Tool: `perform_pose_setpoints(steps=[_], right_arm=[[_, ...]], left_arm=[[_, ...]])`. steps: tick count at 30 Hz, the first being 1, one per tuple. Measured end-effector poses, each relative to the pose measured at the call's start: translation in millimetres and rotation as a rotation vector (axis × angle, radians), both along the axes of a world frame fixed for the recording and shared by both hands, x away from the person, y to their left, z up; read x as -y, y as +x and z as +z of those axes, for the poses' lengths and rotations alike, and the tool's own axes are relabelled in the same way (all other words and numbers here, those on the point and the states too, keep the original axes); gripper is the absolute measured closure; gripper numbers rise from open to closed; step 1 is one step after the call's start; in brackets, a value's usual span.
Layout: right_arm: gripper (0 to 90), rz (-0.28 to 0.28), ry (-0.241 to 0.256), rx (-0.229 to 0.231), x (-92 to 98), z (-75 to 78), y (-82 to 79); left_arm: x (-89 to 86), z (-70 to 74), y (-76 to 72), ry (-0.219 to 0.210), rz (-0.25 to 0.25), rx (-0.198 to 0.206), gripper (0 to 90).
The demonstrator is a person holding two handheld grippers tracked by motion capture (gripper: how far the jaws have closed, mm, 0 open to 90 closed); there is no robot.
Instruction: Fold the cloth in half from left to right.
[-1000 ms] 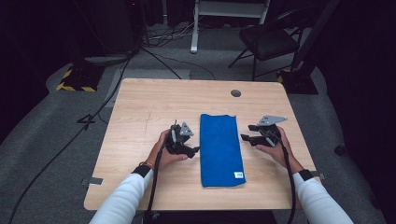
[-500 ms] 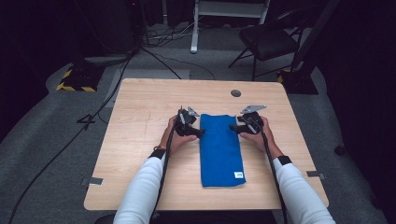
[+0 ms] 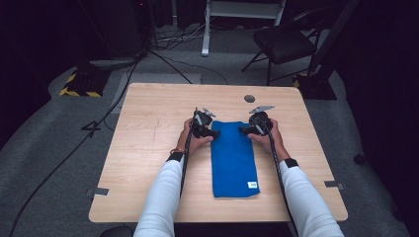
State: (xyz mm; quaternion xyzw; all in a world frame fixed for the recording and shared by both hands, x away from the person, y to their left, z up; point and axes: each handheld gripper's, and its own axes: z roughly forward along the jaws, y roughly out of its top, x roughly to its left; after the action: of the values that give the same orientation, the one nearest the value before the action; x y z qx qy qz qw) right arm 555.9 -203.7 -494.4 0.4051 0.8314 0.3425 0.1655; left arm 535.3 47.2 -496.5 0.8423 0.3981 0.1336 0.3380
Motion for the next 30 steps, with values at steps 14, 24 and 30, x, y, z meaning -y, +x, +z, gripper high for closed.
perform_pose_setpoints(steps=[14, 24, 30], right_arm=[[86.3, 0.095, 0.027, 0.011, -11.1, 0.8, -4.4], [86.7, 0.082, 0.016, 0.074, -8.8, 16.4, -2.3], [86.7, 0.077, 0.023, 0.111, -3.6, 31.5, -2.1]], left_arm=[[10.7, 7.7, 5.2, 0.022, -0.076, -0.035, 82.3], [27.4, 17.7, 12.4, 0.052, -0.031, 0.022, 85.5], [33.7, 33.4, 14.1, 0.032, -0.008, 0.07, 85.4]])
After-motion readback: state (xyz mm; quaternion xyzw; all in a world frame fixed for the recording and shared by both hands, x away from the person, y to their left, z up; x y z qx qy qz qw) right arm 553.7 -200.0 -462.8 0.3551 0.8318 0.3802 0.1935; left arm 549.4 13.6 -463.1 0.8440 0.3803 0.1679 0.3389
